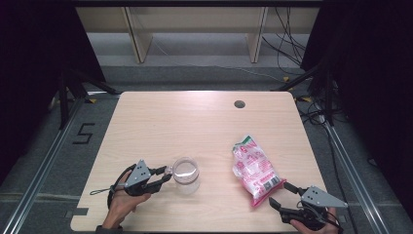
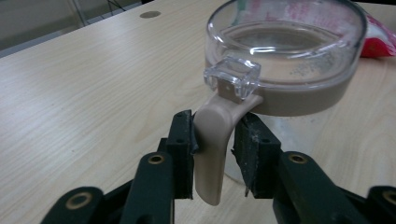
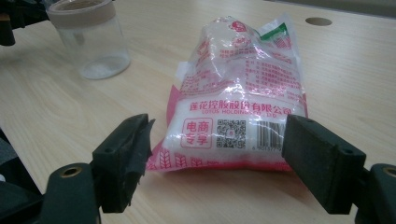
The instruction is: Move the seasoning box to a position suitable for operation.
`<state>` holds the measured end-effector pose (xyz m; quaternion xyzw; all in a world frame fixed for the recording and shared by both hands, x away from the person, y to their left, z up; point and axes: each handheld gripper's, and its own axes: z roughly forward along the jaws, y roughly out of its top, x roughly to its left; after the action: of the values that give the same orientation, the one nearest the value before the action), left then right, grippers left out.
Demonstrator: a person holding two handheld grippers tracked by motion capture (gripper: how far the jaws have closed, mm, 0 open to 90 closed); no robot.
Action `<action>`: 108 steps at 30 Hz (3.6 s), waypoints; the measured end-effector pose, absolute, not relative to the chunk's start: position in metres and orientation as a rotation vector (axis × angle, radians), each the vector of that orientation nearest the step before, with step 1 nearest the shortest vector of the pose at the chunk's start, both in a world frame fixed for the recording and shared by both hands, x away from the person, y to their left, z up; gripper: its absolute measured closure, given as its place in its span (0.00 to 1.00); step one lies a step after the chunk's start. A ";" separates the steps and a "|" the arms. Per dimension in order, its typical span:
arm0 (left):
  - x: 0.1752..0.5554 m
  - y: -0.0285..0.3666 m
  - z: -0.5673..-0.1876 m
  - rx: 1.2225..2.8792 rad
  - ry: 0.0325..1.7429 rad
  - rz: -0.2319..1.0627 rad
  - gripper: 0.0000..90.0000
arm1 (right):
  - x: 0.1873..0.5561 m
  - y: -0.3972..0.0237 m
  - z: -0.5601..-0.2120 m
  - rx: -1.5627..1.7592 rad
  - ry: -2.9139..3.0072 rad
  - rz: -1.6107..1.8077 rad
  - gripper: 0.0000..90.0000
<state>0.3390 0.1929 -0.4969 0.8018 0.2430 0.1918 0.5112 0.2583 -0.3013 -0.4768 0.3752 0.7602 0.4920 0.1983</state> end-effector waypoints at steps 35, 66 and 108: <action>0.340 0.170 -0.495 1.839 0.513 0.391 0.80 | 0.259 -0.297 -0.479 1.058 2.151 1.356 0.27; 0.383 0.144 -0.494 1.898 0.610 0.496 0.75 | 0.260 -0.298 -0.479 1.032 2.156 1.368 0.27; 0.387 0.132 -0.509 1.815 0.769 0.559 0.86 | 0.260 -0.303 -0.481 1.055 2.158 1.362 0.27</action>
<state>0.3873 0.1318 -0.5093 0.7570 0.3205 0.2331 0.5195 0.2601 -0.3035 -0.4807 0.3752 0.7673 0.4844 0.1891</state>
